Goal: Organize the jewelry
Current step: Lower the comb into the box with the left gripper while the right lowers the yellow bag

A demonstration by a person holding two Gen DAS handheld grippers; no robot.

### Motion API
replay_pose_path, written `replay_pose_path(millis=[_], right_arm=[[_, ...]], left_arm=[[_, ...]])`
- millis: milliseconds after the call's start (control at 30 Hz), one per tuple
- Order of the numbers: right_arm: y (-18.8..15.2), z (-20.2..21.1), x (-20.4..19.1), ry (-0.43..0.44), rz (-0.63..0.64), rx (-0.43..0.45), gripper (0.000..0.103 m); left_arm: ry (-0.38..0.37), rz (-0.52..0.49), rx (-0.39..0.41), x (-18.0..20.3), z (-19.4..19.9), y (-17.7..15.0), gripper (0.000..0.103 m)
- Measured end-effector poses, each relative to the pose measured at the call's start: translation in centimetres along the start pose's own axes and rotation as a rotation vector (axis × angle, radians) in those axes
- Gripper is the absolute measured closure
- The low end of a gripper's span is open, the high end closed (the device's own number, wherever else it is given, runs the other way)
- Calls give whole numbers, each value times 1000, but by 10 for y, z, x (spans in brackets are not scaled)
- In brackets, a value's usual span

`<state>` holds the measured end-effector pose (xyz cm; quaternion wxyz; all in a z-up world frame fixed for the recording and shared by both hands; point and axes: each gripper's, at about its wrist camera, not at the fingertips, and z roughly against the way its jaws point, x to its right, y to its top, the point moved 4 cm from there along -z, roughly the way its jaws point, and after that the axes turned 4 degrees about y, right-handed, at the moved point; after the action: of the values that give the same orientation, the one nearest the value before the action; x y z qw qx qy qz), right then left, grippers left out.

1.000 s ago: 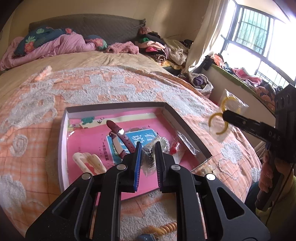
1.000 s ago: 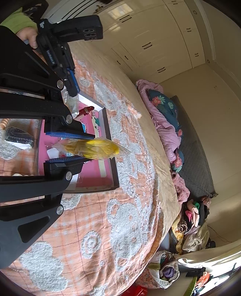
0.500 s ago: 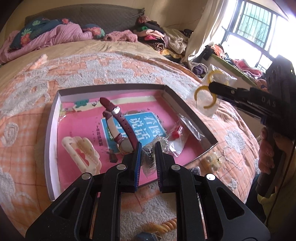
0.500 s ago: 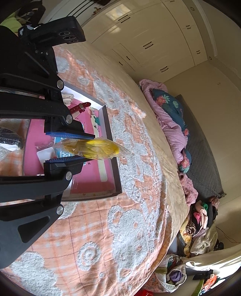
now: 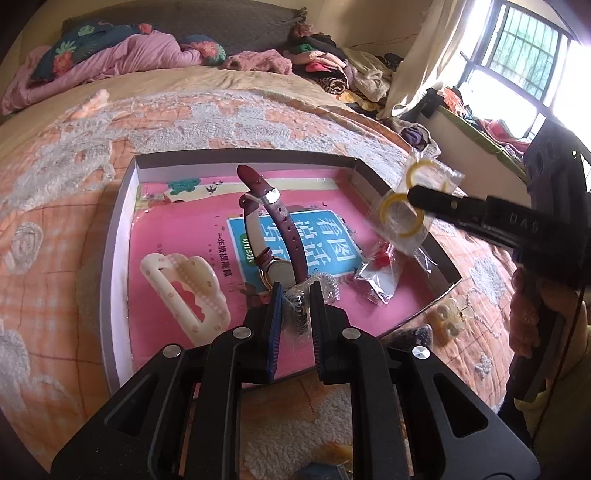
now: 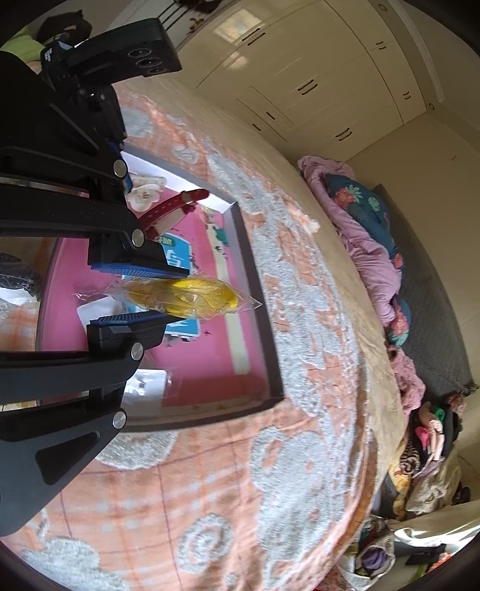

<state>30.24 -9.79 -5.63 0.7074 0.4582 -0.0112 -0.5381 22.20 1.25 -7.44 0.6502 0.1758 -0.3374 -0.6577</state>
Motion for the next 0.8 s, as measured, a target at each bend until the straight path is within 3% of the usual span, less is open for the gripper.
replay_pose_path(millis=[800], right_arm=[[-20, -9, 19, -26, -83, -58, 82]], left_arm=[[45, 17, -3, -10, 0, -1, 94]])
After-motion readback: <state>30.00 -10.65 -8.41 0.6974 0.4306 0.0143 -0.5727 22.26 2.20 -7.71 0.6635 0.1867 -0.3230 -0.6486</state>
